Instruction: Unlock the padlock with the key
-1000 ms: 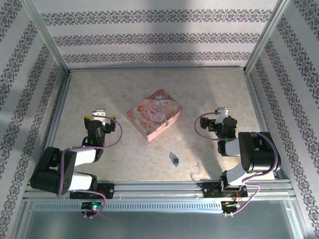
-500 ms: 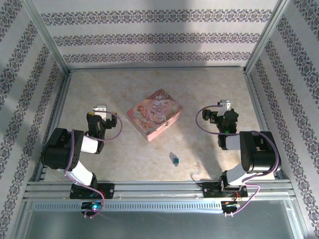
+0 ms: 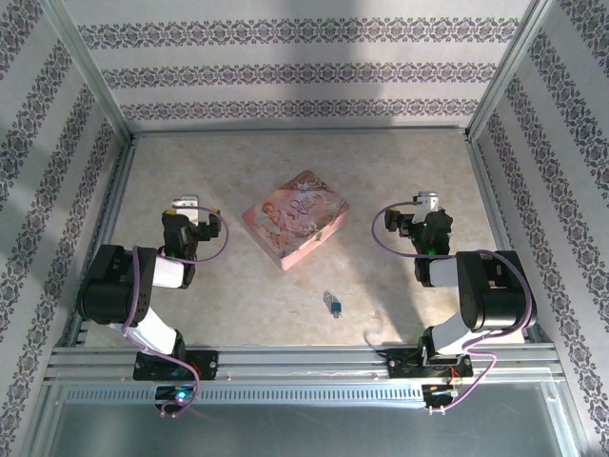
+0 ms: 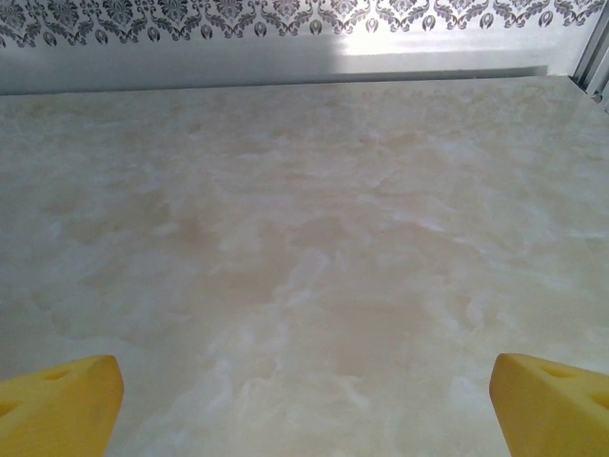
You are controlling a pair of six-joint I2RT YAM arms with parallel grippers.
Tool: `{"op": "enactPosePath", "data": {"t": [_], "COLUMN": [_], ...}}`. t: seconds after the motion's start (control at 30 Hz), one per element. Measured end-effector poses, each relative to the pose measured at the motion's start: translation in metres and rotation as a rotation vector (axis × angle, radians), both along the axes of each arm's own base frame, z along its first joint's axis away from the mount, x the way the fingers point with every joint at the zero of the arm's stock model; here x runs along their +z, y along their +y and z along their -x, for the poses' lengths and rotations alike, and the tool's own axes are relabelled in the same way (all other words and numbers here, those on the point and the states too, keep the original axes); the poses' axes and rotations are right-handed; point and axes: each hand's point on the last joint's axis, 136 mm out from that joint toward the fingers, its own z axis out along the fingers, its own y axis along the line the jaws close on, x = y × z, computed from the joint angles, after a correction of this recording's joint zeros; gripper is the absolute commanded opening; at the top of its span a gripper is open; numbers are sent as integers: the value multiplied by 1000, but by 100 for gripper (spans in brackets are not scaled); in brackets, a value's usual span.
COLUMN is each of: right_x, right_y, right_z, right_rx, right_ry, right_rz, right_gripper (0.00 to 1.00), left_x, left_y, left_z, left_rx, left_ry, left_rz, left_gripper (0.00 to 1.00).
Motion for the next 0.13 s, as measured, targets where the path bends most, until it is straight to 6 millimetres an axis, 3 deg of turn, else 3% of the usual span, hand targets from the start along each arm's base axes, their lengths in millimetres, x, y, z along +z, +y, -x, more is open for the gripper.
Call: {"op": "enactPosePath", "data": {"t": [0.13], "right_x": [-1], "right_y": [0], "right_z": [0], "right_rx": [-10], "right_ry": [3], "right_rz": [10], "right_gripper": [99], "left_x": [0], "left_y": [0], "left_z": [0], "left_rx": [0], "left_ry": [0], "left_rz": [0], "left_gripper": [99]}}
